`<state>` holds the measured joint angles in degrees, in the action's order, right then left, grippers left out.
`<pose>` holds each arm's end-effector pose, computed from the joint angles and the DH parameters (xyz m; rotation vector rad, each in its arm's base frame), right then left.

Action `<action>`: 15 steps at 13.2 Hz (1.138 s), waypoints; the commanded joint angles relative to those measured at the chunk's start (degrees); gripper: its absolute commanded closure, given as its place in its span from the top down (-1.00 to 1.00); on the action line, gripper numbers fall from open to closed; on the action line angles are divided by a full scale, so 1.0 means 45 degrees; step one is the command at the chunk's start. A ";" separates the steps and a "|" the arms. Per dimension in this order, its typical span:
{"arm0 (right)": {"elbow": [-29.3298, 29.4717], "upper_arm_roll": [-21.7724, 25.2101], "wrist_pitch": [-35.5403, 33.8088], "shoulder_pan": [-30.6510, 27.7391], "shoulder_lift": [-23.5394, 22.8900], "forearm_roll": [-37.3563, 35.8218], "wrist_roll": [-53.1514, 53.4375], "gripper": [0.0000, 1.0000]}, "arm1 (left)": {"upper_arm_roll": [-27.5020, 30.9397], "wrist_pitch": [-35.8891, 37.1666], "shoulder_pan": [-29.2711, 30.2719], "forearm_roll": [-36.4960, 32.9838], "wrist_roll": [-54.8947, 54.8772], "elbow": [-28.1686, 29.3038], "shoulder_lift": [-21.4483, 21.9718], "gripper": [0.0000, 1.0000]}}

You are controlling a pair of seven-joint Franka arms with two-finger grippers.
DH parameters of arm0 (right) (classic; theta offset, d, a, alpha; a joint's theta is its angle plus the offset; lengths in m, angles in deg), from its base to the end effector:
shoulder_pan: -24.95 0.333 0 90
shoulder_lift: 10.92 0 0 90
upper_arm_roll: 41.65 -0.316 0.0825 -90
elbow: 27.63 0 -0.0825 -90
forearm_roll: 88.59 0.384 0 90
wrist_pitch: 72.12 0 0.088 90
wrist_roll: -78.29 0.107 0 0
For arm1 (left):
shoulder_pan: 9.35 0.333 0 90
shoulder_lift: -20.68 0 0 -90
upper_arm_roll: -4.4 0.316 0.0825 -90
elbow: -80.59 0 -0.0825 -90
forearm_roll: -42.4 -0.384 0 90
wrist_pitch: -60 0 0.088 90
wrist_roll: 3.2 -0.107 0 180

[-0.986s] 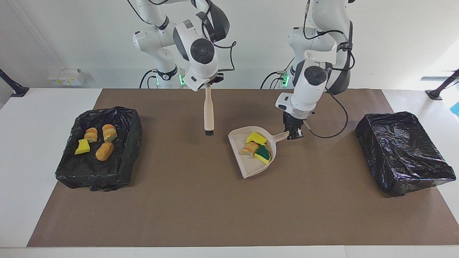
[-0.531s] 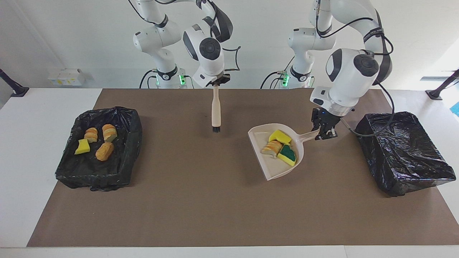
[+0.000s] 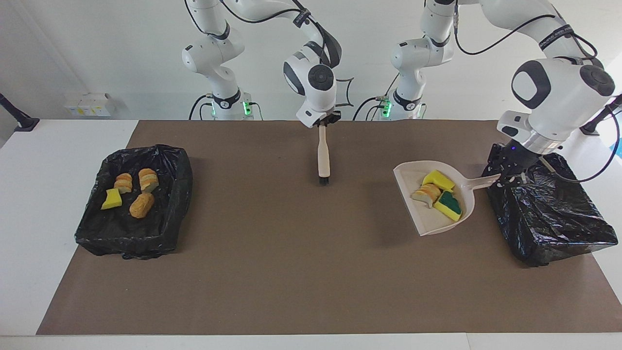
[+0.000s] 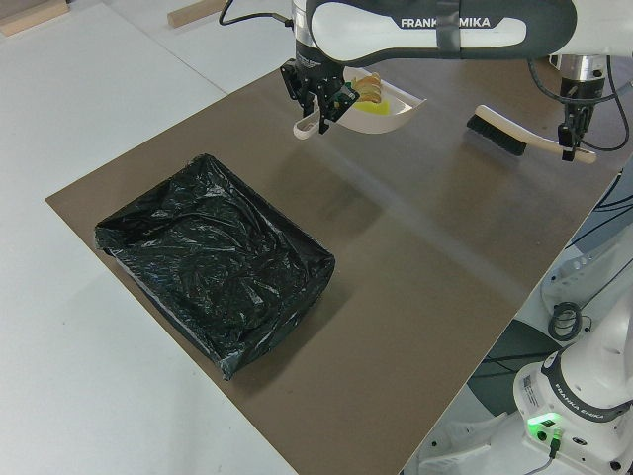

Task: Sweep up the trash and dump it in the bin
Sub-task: 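Carry the loaded dustpan over the bin nearest the left gripper, then tip the dustpan with the left gripper to dump trash into the bin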

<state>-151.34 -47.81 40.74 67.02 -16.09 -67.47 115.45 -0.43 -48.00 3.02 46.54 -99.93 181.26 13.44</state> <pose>0.3287 0.4024 0.3402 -3.0200 -0.0022 0.6511 0.5958 0.0755 0.4901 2.2271 -2.1460 0.0988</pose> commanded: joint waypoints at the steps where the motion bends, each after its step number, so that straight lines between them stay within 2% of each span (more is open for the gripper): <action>1: 0.0148 0.0022 0.0019 0.0259 -0.0158 -0.0082 0.0083 -1.00 | -0.0136 0.0582 0.1545 0.0116 -0.1936 -0.0632 -0.0187 -1.00; 4: -0.0028 0.0022 0.0018 0.0240 -0.0139 -0.0434 0.0043 -1.00 | -0.0117 0.0796 0.2990 -0.0118 -0.3596 -0.1351 -0.0459 -1.00; 7: -0.0029 0.0022 0.0038 0.0103 -0.0178 -0.0415 -0.0113 -1.00 | -0.0020 0.2609 0.3639 -0.1697 -0.4382 -0.4859 -0.2310 -1.00; 8: -0.0029 0.0041 0.0096 0.0084 -0.0197 -0.0415 -0.0152 -1.00 | 0.0000 0.2730 0.3968 -0.2262 -0.4674 -0.5876 -0.2896 -1.00; 9: -0.0029 0.0042 0.0116 0.0045 -0.0236 -0.0415 -0.0210 -0.48 | -0.0019 0.2499 0.4242 -0.2597 -0.4735 -0.6293 -0.3134 -1.00; 10: 0.0010 0.0042 0.0078 -0.0033 -0.0256 -0.0512 -0.0385 0.75 | 0.0000 0.2071 0.4303 -0.2871 -0.4774 -0.6335 -0.3175 -1.00; 11: 0.0127 0.0061 0.0077 -0.0033 -0.0314 -0.0764 -0.0735 1.00 | 0.0000 0.1506 0.4304 -0.3221 -0.4832 -0.6336 -0.3176 -1.00; 13: 0.0652 0.0139 0.0077 -0.0131 -0.0626 -0.1194 -0.0836 1.00 | -0.0039 0.0490 0.4188 -0.4683 -0.4659 -0.6297 -0.3195 -1.00; 15: 0.0888 0.0139 0.0078 -0.0538 -0.0453 -0.1760 -0.0720 1.00 | -0.0019 -0.0486 0.3993 -0.5913 -0.4328 -0.5851 -0.3118 -1.00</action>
<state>-149.35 -47.04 40.94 66.70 -17.67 -73.27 113.35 -0.58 -47.31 21.99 24.47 -120.77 155.07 -0.16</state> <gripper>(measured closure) 0.172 0.683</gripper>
